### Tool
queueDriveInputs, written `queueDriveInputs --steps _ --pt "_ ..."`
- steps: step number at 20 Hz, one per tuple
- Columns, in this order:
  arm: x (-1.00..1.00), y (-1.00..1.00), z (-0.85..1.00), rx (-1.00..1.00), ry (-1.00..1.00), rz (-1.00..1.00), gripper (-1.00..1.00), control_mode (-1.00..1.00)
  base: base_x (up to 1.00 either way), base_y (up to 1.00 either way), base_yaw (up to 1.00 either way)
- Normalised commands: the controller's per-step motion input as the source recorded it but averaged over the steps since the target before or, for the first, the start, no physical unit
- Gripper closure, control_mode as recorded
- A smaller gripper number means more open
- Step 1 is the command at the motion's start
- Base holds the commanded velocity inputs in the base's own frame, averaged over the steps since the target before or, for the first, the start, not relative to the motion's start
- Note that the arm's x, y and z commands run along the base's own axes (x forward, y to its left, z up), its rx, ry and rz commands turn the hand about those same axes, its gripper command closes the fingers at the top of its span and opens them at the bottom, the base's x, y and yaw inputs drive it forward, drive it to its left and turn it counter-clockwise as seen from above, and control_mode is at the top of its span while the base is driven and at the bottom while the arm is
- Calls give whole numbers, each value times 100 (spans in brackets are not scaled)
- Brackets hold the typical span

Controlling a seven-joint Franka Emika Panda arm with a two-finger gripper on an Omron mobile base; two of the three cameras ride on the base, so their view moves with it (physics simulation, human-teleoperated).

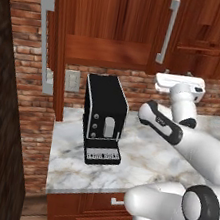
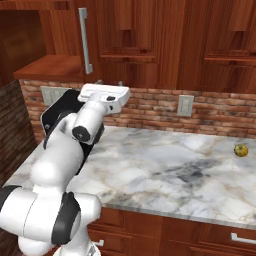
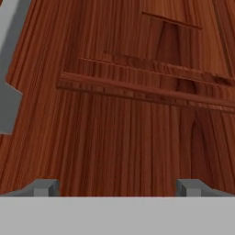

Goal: Close all open cabinet doors.

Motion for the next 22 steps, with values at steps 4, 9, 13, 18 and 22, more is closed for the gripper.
queueDriveInputs --steps 4,9,13,18,22 --pt "16 0 13 0 3 -3 -100 -100 0 0 0" --pt "1 0 21 0 1 -1 -100 -100 0 0 0" --pt "0 0 18 0 0 0 -100 -100 0 0 0" --pt "-6 0 16 0 2 0 -100 -100 0 0 0" --pt "-56 0 24 0 5 -1 -100 -100 0 0 0"
